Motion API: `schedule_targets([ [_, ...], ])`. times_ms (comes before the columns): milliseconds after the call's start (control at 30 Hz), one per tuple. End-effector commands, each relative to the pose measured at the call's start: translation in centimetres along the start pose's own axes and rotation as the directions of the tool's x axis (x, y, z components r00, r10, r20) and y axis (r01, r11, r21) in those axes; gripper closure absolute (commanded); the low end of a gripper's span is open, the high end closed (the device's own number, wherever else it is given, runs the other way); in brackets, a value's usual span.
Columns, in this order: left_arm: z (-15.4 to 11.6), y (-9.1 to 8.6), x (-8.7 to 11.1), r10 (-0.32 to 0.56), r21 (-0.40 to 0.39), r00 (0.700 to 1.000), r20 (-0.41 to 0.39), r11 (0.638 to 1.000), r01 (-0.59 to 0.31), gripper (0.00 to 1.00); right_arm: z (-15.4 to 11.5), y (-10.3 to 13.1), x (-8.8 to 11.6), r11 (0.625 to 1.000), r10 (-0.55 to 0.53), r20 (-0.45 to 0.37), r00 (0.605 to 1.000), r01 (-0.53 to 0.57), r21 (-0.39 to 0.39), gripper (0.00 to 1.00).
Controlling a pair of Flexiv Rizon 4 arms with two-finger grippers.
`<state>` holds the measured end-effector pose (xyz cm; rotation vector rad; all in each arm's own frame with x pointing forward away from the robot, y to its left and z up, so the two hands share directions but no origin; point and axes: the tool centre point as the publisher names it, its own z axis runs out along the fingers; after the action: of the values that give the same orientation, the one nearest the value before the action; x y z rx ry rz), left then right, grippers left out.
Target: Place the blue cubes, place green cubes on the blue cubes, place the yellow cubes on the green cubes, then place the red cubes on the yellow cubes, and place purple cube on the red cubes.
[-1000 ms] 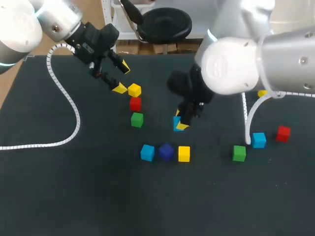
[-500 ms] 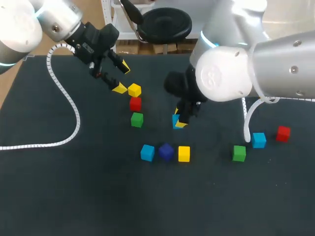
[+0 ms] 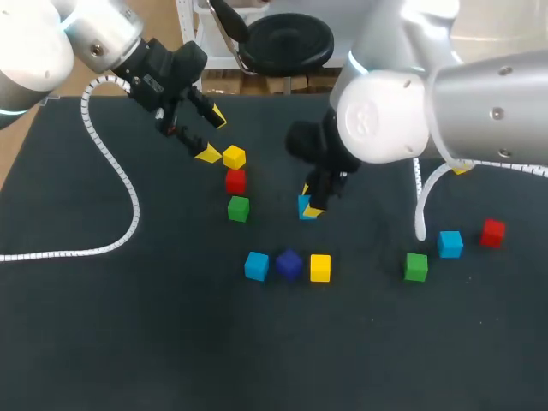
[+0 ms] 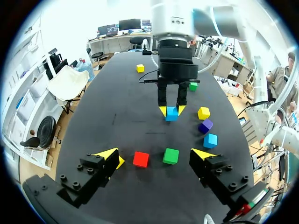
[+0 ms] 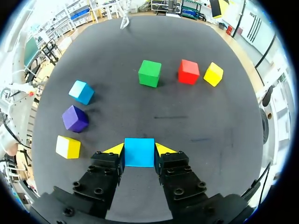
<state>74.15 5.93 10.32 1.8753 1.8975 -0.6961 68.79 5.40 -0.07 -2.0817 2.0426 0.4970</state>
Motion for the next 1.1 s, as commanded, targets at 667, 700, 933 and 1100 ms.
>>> schedule_targets([
  [667, -0.03, -0.04, 0.01, 0.000, -0.001, 1.000, -0.001, 1.000, 0.000, 0.00, 0.64, -1.30, -0.07, 1.000, -0.012, -0.018, 1.000, 0.011, -0.015, 1.00],
  [700, -0.03, -0.04, 0.01, 0.000, -0.001, 1.000, -0.001, 1.000, 0.000, 0.00, 0.68, -1.31, 0.00, 1.000, -0.011, -0.020, 1.000, 0.011, -0.015, 1.00],
  [933, -0.03, -0.04, 0.01, 0.000, -0.001, 1.000, -0.001, 1.000, 0.000, 0.00, 0.52, -1.49, 0.19, 1.000, -0.009, -0.013, 1.000, 0.009, 0.011, 1.00],
  [1100, -0.03, -0.04, 0.01, 0.000, -0.001, 1.000, -0.001, 1.000, 0.000, 0.00, 0.62, -1.30, 0.17, 1.000, -0.010, -0.005, 1.000, 0.010, 0.027, 1.00],
])
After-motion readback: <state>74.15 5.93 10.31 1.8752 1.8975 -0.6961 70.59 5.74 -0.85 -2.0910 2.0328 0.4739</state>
